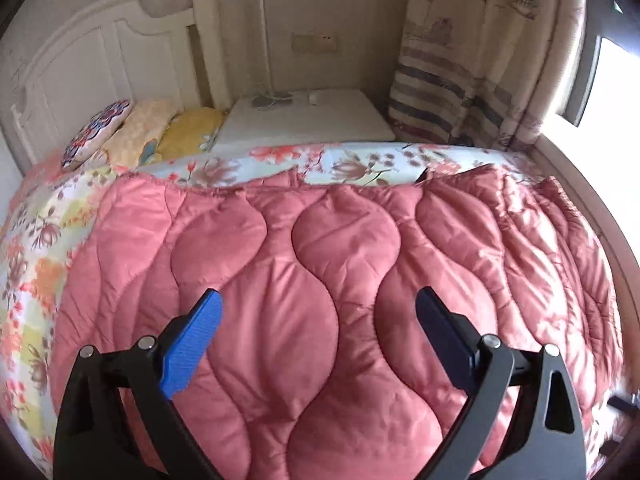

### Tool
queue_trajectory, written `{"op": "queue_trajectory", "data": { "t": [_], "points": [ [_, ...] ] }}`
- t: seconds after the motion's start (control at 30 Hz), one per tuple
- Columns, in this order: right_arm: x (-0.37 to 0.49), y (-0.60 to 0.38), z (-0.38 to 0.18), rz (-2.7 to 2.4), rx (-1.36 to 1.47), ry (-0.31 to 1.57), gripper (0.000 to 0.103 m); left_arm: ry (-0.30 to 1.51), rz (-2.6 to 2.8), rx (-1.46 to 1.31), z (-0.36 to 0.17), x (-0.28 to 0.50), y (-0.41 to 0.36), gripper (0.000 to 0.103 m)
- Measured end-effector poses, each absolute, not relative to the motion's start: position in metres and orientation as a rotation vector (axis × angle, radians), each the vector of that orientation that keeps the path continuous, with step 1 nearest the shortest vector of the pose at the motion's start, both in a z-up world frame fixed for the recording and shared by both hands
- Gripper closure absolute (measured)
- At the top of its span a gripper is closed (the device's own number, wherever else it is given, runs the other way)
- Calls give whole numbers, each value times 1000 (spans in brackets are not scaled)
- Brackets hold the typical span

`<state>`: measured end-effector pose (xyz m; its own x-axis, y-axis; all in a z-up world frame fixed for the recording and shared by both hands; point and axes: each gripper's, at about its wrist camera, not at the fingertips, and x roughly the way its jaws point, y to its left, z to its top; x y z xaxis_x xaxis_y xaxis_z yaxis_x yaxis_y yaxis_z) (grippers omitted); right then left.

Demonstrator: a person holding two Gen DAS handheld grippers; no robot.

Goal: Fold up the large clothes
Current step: 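Grasp the edge of the folded jacket with the right tool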

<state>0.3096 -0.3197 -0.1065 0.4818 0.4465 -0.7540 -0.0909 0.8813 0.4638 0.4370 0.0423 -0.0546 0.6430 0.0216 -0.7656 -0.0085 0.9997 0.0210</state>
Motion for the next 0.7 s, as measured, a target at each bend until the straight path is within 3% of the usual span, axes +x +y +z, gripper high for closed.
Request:
{"op": "queue_trajectory", "data": {
  "t": [0.3,0.7],
  "points": [
    [323,-339,-137,469,700,983,4,881,127,59,-64,444,51,5],
    [353,-331,-133,413,729,953,4,987,124,182,-92,465,55,4]
  ]
}}
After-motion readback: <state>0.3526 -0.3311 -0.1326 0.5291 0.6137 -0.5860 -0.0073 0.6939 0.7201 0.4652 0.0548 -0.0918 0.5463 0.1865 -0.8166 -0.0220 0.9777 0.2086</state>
